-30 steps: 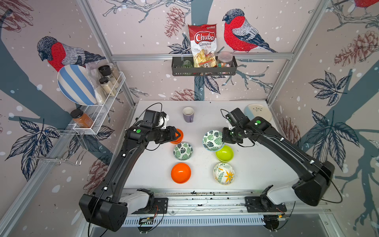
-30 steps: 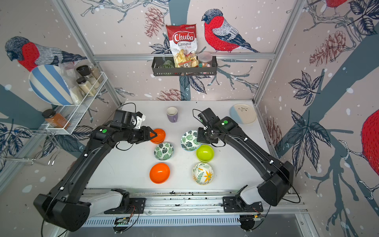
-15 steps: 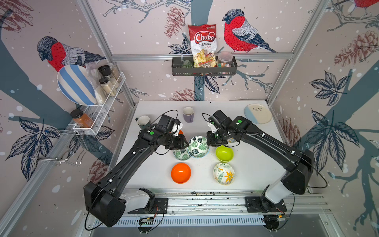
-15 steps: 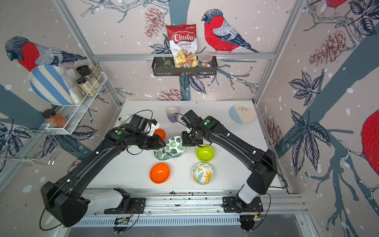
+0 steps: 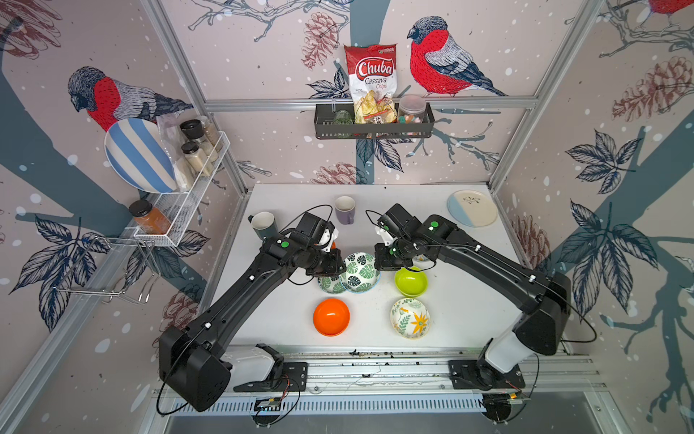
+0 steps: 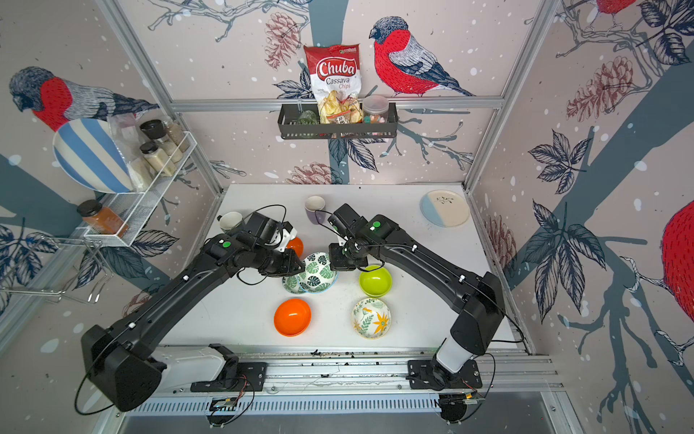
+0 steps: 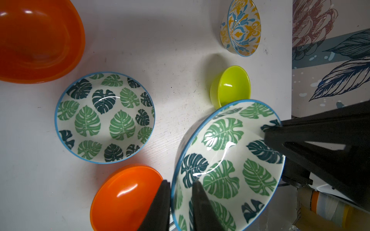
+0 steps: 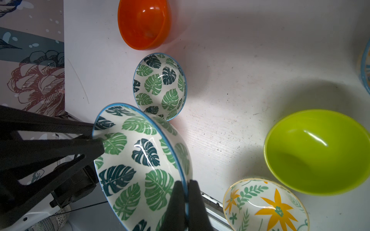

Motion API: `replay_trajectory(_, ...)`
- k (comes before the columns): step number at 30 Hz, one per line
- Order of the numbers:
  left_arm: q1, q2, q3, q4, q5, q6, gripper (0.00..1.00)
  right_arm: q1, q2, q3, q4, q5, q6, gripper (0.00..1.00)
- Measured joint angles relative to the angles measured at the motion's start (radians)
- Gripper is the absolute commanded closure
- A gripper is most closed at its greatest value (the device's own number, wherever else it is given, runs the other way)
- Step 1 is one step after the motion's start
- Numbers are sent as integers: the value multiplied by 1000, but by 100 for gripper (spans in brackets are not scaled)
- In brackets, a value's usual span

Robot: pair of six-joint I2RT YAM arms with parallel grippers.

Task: Stack the bowls
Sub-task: Pick up the bowl from the center of the board, then place the bowl on the bowl.

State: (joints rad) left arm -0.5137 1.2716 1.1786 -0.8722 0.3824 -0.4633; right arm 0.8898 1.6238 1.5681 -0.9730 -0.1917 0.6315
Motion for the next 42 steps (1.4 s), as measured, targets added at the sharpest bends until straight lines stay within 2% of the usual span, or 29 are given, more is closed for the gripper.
replay_trajectory(6,0,-2,0,-8,-13,0,84,0,-7,-16,16,-8,1,100)
replay_trajectory(16,0,-5,-13,-7,-5,-1,84,-1,-15,-31,31,-22,1,100)
replay_trajectory(20,0,-11,-13,-8,-4,-2,89,-2,-21,-38,34,-28,1,100)
replay_trajectory(24,0,-18,-32,-7,4,-9,100,-3,-24,-50,37,-36,0,100)
replay_trajectory(28,0,-20,-38,1,10,-12,100,-8,-28,-57,39,-43,0,100)
replay_trajectory(29,0,-21,-39,4,10,-13,100,-8,-30,-58,39,-43,0,92)
replay_trajectory(30,0,-24,-39,6,10,-17,100,-10,-31,-58,39,-43,0,71)
replay_trajectory(32,0,-29,-38,8,10,-32,100,-21,-32,-58,43,-51,1,38)
replay_trajectory(33,0,-31,-37,10,8,-35,100,-33,-35,-57,49,-56,-2,29)
replay_trajectory(36,16,-33,-42,0,-36,-47,100,-94,-61,-60,61,-66,-7,23)
replay_trajectory(42,86,-38,-78,7,-110,-87,100,-252,-167,-123,94,-92,-29,23)
